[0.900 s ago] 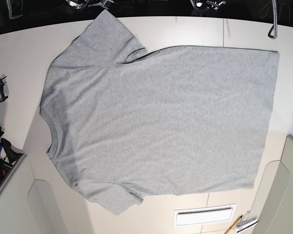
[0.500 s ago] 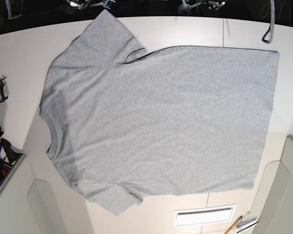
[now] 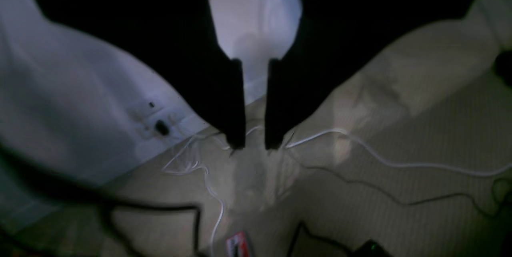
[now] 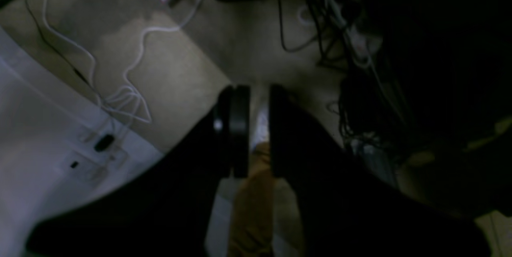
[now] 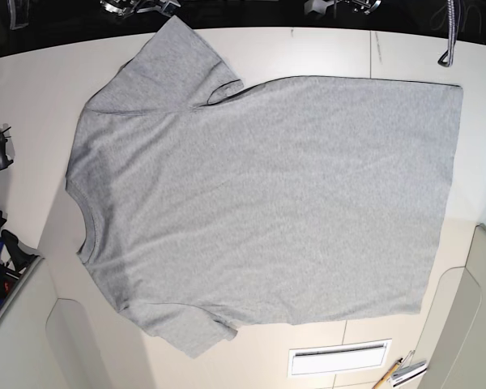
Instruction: Fold the T-shirt properly
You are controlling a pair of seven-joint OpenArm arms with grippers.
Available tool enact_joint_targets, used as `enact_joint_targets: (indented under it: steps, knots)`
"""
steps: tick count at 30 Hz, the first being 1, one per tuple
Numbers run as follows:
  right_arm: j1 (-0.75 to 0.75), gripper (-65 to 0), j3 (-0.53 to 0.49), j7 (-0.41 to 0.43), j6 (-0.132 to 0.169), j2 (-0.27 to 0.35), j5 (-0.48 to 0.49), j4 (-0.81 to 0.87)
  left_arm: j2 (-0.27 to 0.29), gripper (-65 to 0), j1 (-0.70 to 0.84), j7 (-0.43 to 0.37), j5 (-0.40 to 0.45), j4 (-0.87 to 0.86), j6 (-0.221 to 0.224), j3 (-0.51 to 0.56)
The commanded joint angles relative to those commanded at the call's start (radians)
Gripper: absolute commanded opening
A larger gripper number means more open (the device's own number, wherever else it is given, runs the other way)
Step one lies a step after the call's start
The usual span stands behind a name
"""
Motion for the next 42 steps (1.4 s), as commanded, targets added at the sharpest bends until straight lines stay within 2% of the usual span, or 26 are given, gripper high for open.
enact_joint_targets:
  steps: [7,9,14,17,19,22,25,28,30,34,38,42]
  knots:
    - [-0.039,-56.9,0.0,-0.003,0.01,0.085,0.0,0.02,-0.079,-55.7,0.145,0.0,-0.008,0.1,0.0,0.0]
    - [-0.063,-56.9,0.0,-0.003,0.034,0.113,0.0,0.051,-0.105,-55.7,0.195,0.0,-0.01,0.16,0.005,0.0]
    - [-0.161,-56.9,0.0,-0.005,0.093,0.22,0.047,0.188,-0.166,-55.7,0.332,0.005,-0.011,0.347,0.081,-0.001]
    - [-0.231,-56.9,0.0,-0.008,0.093,0.293,0.055,0.305,-0.201,-55.7,0.408,0.017,-0.01,0.465,0.121,-0.002]
    - [-0.281,-56.9,0.0,-0.011,0.092,0.343,0.073,0.388,-0.223,-55.7,0.454,0.037,-0.01,0.537,0.12,-0.013]
    - [-0.35,-56.9,0.003,-0.012,0.092,0.409,0.076,0.509,-0.239,-55.7,0.529,0.105,-0.01,0.64,0.12,-0.09]
    - [-0.42,-56.9,0.038,-0.074,0.088,0.458,0.08,0.631,-0.239,-55.7,0.62,0.193,-0.01,0.753,0.114,-0.218]
    - [-0.496,-56.9,0.117,-0.138,0.089,0.496,0.14,0.742,-0.239,-55.7,0.723,0.198,-0.01,0.886,0.071,-0.351]
    - [-0.544,-56.9,0.193,-0.14,0.091,0.511,0.159,0.808,-0.238,-55.7,0.787,0.199,-0.01,0.977,0.07,-0.434]
    - [-0.624,-56.9,0.346,-0.177,0.129,0.519,0.192,0.926,-0.238,-55.7,0.9,0.218,-0.011,1.145,0.07,-0.567]
    - [-0.682,-56.9,0.494,-0.299,0.212,0.519,0.351,1.043,-0.238,-55.7,0.99,0.217,-0.031,1.289,0.071,-0.679]
    - [-0.743,-56.9,0.653,-0.348,0.275,0.518,0.497,1.16,-0.238,-55.7,1.045,0.217,-0.103,1.396,0.071,-0.791]
